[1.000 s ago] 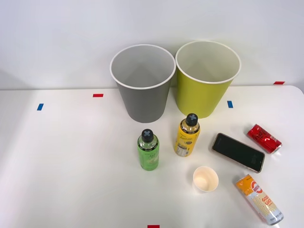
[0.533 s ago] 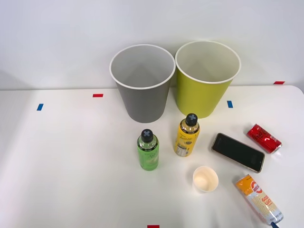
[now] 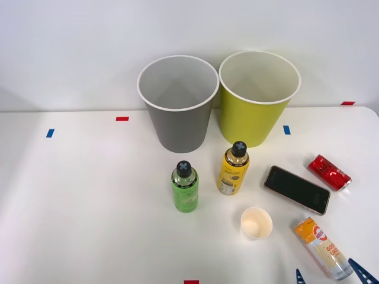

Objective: Put cans in the gray bin, plastic bottles in the light green bin

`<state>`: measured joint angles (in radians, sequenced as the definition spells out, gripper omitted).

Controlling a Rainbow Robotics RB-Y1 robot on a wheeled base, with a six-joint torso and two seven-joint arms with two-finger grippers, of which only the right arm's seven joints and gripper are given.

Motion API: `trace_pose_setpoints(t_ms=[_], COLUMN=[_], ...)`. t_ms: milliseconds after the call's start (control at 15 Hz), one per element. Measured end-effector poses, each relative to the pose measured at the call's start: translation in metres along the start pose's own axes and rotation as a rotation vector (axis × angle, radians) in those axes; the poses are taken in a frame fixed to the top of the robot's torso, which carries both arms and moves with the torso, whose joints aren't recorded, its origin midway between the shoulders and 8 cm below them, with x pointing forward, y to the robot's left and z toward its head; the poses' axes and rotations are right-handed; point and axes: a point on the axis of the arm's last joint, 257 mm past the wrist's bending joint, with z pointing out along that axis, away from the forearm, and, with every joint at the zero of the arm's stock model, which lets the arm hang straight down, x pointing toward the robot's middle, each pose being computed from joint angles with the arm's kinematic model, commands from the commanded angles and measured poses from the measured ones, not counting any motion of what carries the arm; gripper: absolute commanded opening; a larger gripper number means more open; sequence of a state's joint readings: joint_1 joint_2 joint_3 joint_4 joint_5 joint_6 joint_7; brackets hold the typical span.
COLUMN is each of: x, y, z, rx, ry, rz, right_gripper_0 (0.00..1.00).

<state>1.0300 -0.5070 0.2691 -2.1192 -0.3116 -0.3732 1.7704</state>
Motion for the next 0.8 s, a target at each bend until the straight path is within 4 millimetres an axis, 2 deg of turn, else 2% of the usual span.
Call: trace_pose_setpoints(t_ms=[200, 400, 533, 800], x=[-0.022, -0.041, -0.044, -0.033], y=[0.003, -0.015, -0.021, -0.027], z=[0.026, 0.05, 0.053, 0.04], rx=[-0.068, -0.108, -0.124, -0.13], ry=[0.086, 0.143, 0.203, 0.422], rz=[0.021, -0.057, -0.108, -0.176], right_gripper_0=[1.0, 1.0, 1.0, 1.0])
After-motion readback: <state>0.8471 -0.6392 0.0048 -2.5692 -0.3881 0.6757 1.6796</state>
